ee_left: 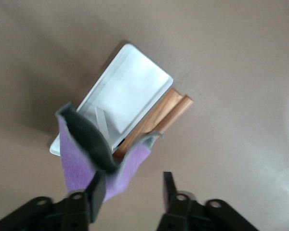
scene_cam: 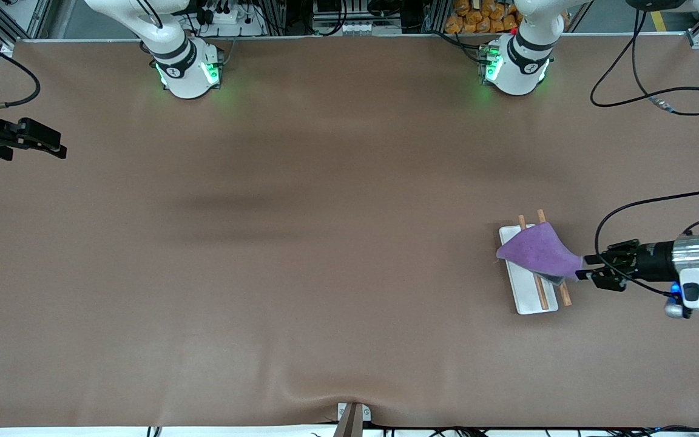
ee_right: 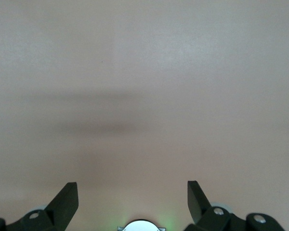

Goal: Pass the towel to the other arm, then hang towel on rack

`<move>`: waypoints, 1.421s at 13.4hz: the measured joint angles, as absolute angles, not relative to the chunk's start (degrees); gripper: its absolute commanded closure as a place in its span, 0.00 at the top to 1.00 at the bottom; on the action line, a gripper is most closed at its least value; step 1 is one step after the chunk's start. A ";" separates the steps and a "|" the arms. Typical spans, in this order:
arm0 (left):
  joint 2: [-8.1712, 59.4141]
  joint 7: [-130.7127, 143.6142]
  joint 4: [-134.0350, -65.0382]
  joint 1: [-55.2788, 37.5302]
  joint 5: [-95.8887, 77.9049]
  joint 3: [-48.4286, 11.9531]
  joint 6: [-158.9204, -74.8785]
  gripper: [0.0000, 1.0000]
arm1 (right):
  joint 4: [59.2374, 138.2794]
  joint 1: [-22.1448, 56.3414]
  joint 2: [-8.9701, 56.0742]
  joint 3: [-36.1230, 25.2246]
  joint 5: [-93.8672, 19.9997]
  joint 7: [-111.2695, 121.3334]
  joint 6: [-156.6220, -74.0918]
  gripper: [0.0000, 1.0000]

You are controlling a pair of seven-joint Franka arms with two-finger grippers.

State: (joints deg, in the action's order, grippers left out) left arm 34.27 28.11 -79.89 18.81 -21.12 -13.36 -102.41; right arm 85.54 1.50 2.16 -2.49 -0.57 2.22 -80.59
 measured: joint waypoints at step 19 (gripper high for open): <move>7.17 13.84 -79.52 18.31 1.74 -22.27 -90.71 1.00 | 85.85 -0.01 -1.07 -3.57 -2.20 0.83 -75.46 1.00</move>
